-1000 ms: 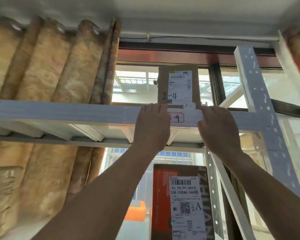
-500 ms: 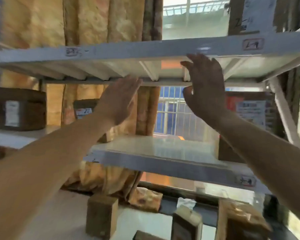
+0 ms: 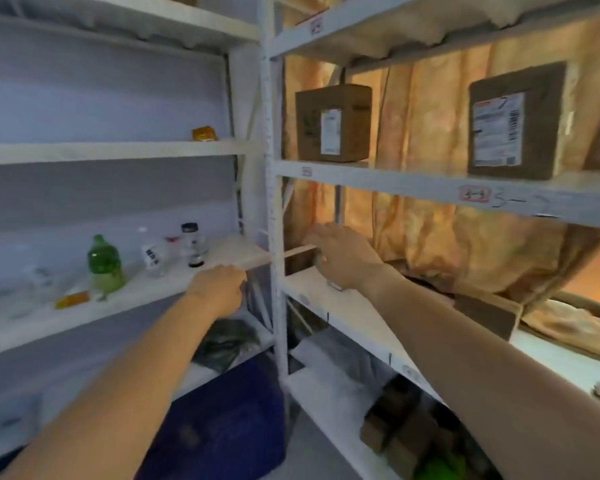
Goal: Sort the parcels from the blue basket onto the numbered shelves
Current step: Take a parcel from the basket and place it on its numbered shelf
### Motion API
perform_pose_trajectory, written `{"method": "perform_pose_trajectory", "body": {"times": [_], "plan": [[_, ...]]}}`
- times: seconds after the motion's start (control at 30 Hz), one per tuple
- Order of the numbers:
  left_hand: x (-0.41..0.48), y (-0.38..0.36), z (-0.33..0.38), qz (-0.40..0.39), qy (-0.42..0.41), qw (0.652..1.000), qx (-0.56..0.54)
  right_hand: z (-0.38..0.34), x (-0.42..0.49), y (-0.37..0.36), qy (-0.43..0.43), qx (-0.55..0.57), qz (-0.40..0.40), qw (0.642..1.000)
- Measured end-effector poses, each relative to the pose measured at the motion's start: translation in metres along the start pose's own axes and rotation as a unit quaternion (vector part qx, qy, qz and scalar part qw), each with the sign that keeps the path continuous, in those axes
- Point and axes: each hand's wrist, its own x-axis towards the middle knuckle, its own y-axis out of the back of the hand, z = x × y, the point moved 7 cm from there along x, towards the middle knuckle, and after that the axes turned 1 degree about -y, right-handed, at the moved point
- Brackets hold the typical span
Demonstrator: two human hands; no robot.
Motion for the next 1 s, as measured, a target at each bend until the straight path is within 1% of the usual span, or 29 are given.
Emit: {"method": "perform_pose_trajectory", "body": {"times": [0.07,0.17,0.27,0.4,0.47,0.57,0.63,0.73,0.87,1.0], "plan": [[-0.003,-0.043,-0.044,-0.05,0.044,0.998,-0.02,-0.03,0.024,-0.053,0.025,0.028,-0.069,0.997],[-0.011,-0.098,-0.1,-0.113,0.103,0.987,-0.049,-0.062,0.056,-0.126,0.033,0.062,-0.161,0.984],[-0.011,-0.138,-0.15,-0.134,0.153,0.978,-0.054,-0.08,0.096,-0.203,0.039,0.09,-0.245,0.965],[0.01,-0.185,-0.213,-0.194,0.208,0.959,0.007,-0.101,0.157,-0.305,0.064,0.135,-0.309,0.939],[0.032,-0.212,-0.236,-0.226,0.227,0.947,0.001,-0.104,0.185,-0.353,0.065,0.154,-0.334,0.928],[0.066,-0.262,-0.254,-0.276,0.231,0.933,-0.016,-0.101,0.208,-0.426,0.059,0.168,-0.403,0.898],[0.086,-0.304,-0.263,-0.296,0.227,0.928,-0.028,-0.094,0.22,-0.482,0.048,0.169,-0.445,0.878],[0.101,-0.367,-0.269,-0.328,0.213,0.919,-0.044,-0.092,0.23,-0.554,0.021,0.163,-0.47,0.867],[0.103,-0.447,-0.282,-0.377,0.209,0.899,-0.078,-0.112,0.217,-0.634,0.016,0.19,-0.539,0.82],[0.104,-0.525,-0.303,-0.421,0.214,0.875,-0.107,-0.133,0.201,-0.705,-0.018,0.227,-0.574,0.786]]}}
